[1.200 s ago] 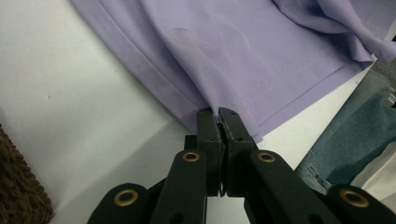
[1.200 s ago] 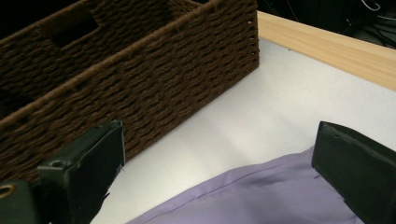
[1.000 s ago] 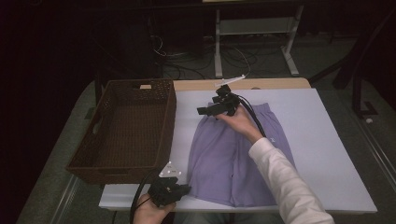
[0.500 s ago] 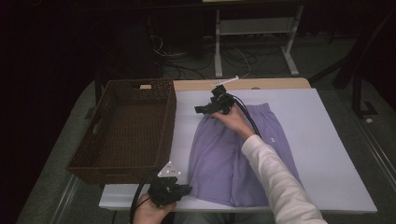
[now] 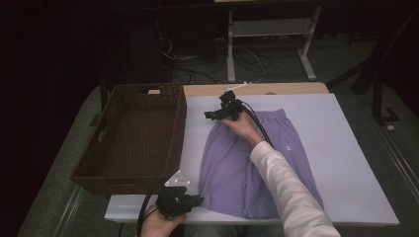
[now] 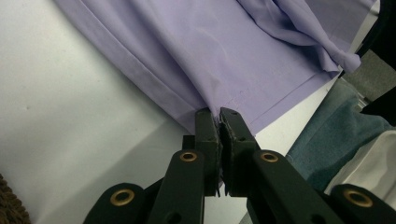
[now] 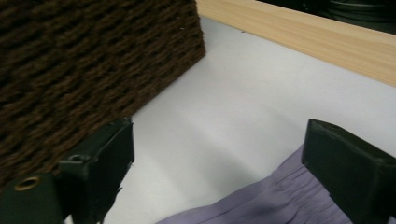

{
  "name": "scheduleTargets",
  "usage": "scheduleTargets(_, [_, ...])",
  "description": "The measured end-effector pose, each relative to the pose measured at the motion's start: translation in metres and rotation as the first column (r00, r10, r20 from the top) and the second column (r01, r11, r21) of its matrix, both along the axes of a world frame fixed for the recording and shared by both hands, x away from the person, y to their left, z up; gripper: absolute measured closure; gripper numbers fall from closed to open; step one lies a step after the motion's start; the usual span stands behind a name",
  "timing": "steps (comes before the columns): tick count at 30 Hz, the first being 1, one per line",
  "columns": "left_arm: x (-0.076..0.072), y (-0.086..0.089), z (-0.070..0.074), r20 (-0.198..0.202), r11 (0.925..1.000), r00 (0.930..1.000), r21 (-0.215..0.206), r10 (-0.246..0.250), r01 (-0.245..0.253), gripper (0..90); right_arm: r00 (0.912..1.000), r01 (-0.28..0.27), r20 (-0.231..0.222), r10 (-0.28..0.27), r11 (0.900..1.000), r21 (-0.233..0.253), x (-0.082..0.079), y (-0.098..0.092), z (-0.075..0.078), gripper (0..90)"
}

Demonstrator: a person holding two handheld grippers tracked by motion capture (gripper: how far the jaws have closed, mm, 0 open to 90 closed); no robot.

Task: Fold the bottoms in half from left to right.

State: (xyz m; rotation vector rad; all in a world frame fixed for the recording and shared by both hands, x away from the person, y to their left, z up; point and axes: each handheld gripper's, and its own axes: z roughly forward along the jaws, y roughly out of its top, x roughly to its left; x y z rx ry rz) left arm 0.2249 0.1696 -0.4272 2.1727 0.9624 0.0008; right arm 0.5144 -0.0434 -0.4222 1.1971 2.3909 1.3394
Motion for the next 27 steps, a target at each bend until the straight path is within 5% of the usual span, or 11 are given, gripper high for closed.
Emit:
scheduleTargets(14, [0.0,0.0,0.0,-0.006,1.0,1.0,-0.006,-0.006,0.006,85.7,0.9944,0.093,-0.05,-0.093,0.996,-0.012,0.018,-0.006,-0.013,21.1])
scheduleTargets(27, [0.001,0.0,-0.001,-0.011,0.9999,0.9999,-0.009,-0.012,0.012,85.6,0.9913,0.113,-0.064,-0.115,0.993,-0.039,0.027,-0.007,-0.025,34.0])
